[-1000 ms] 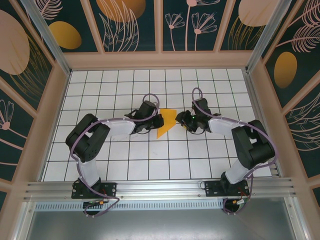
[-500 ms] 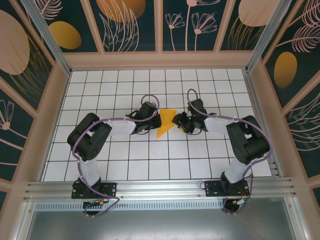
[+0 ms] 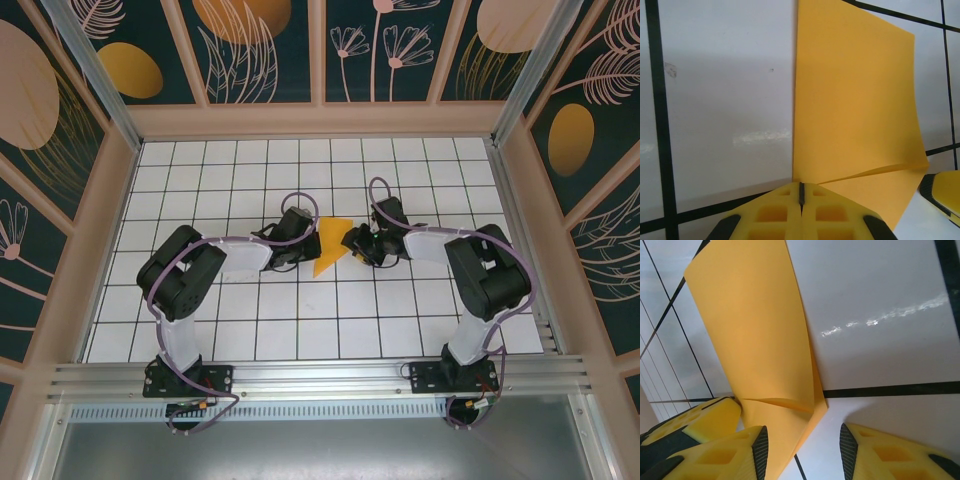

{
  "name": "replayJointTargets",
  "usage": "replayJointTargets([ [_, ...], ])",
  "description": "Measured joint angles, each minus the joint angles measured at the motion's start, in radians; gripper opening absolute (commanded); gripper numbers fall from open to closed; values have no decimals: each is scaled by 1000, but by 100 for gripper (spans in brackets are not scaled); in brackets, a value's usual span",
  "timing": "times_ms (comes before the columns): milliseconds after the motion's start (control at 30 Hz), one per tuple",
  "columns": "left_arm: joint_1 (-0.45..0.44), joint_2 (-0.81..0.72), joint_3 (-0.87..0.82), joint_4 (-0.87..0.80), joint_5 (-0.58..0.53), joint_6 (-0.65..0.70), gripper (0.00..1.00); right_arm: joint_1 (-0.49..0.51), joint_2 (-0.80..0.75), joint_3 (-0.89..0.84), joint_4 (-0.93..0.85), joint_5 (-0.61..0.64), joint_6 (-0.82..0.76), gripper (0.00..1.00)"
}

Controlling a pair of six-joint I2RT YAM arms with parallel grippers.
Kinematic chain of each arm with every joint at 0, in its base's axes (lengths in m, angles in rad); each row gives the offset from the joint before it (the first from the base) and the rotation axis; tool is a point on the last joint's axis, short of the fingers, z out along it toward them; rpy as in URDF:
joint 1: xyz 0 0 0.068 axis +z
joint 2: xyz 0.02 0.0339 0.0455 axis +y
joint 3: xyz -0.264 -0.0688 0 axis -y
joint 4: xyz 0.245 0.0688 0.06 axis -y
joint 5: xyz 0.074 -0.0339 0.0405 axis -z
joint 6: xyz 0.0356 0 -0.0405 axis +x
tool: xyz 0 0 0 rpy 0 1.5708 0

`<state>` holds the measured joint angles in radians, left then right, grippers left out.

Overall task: Fold a paper plane with a square sheet of paper (pick it up from the middle)
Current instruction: Fourth fold the wing at the center of the table.

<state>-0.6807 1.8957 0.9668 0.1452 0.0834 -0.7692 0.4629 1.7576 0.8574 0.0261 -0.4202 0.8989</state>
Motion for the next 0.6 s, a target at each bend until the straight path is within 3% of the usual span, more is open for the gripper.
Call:
replayJointTargets([
  [600,0,0,0,0,-3,-3,0,3,31,11,96,-85,2,29],
])
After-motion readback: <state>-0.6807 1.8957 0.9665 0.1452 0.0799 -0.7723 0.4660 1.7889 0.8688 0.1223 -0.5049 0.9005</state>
